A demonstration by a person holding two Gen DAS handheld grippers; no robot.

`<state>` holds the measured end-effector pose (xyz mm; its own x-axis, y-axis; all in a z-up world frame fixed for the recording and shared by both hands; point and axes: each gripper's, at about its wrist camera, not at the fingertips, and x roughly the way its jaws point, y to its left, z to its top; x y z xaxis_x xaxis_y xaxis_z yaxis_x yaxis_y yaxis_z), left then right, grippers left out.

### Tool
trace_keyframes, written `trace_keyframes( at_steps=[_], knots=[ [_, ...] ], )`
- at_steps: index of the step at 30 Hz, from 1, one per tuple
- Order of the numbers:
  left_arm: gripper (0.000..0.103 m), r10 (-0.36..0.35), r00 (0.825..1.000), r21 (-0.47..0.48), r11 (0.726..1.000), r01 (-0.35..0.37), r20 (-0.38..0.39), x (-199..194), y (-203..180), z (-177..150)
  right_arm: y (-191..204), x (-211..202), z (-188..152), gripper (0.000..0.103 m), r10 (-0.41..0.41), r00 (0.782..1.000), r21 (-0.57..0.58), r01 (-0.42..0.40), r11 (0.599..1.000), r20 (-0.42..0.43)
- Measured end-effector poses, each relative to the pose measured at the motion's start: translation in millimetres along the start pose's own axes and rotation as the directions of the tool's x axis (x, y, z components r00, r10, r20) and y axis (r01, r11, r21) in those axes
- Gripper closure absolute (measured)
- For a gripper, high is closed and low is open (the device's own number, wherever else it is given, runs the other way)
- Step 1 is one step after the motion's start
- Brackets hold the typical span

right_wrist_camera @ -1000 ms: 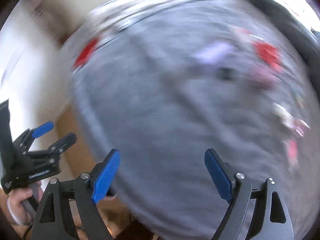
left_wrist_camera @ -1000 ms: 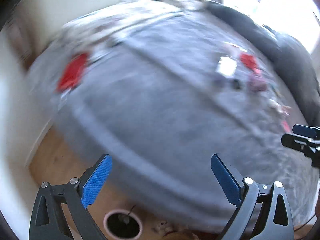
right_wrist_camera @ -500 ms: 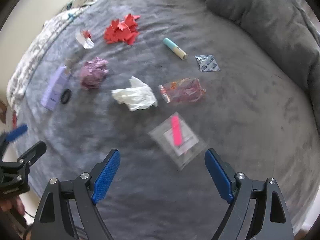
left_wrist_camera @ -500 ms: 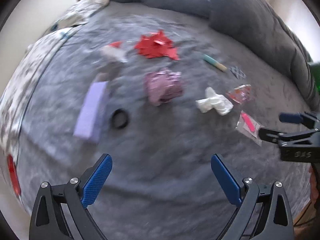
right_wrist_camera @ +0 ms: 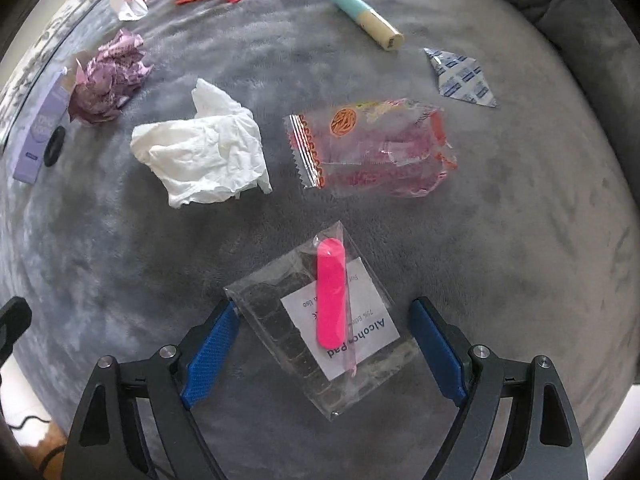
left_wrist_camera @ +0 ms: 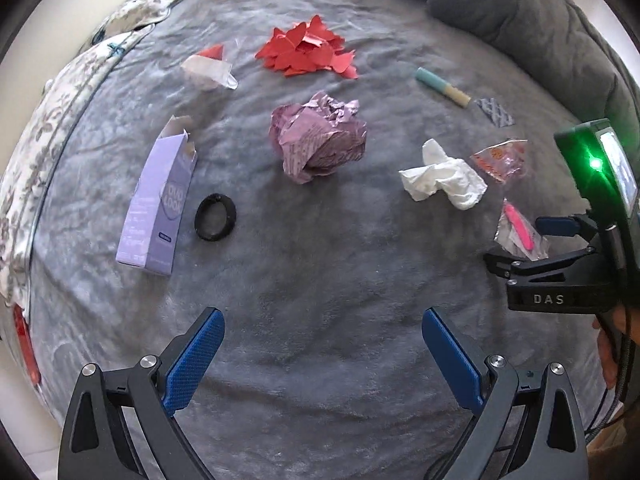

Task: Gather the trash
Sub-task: 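Grasp the pink alcohol pad packet with the right gripper, then grasp the crumpled white tissue with the left gripper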

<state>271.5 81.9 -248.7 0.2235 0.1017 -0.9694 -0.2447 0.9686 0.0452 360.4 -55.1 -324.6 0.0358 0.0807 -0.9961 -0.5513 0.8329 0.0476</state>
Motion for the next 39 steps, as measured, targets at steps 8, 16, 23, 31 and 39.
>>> trace_keyframes(
  at_steps=[8,16,23,31,39],
  knots=[
    [0.004,-0.044,0.997,0.074,0.996,0.04,0.056,3.4,-22.6,30.5,-1.3,-1.5,7.2,0.055,0.013,1.0,0.017,-0.012,1.0,-0.024],
    [0.004,-0.132,0.99,0.133,0.983,0.125,0.048,25.3,-63.1,70.0,-37.8,-23.6,-3.7,0.087,0.142,0.989,0.134,-0.145,0.98,0.033],
    [0.004,-0.169,0.985,0.084,0.982,0.172,-0.04,55.4,-70.0,83.4,-69.6,-39.0,-18.0,0.089,0.178,0.982,0.205,-0.188,0.96,0.068],
    [0.004,-0.13,0.987,0.116,0.983,0.14,-0.091,82.2,-91.8,86.7,-74.6,-56.9,-34.8,0.089,0.229,0.968,0.237,-0.247,0.939,0.101],
    [0.029,-0.105,0.989,0.114,0.987,0.117,-0.107,92.3,-97.4,87.9,-73.4,-57.4,-44.0,0.089,0.233,0.968,0.25,-0.25,0.935,0.097]
  ],
)
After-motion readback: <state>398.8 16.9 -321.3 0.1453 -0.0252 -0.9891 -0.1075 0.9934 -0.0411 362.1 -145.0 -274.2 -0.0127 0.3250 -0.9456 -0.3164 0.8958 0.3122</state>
